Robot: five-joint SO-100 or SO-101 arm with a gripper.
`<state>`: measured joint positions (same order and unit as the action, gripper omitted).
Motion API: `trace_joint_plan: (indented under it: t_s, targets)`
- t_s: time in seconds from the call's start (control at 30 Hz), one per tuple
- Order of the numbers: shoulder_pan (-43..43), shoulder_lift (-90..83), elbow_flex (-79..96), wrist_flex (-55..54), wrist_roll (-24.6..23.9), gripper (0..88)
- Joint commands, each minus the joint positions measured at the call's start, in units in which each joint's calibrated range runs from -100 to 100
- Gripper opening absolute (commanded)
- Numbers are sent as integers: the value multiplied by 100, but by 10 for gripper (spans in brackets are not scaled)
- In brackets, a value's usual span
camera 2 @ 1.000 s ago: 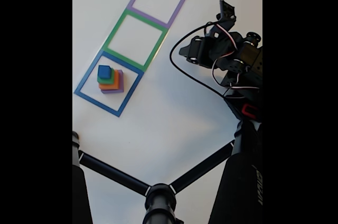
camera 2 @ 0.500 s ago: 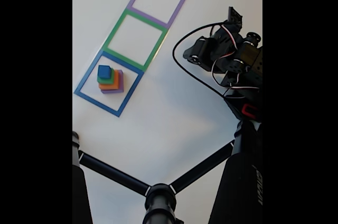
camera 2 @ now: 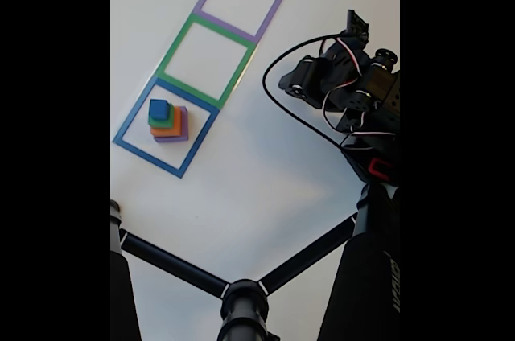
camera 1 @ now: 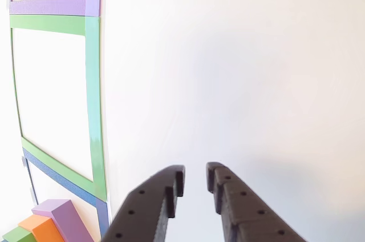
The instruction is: Tower of hanoi
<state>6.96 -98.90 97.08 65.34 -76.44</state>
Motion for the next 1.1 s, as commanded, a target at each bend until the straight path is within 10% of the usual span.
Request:
trace_joint_plan:
  t_s: [0.0,1.07]
  targets:
    - [-111,-102,-81,-56,197,0]
    - [-188,-102,-71,-96,467,2]
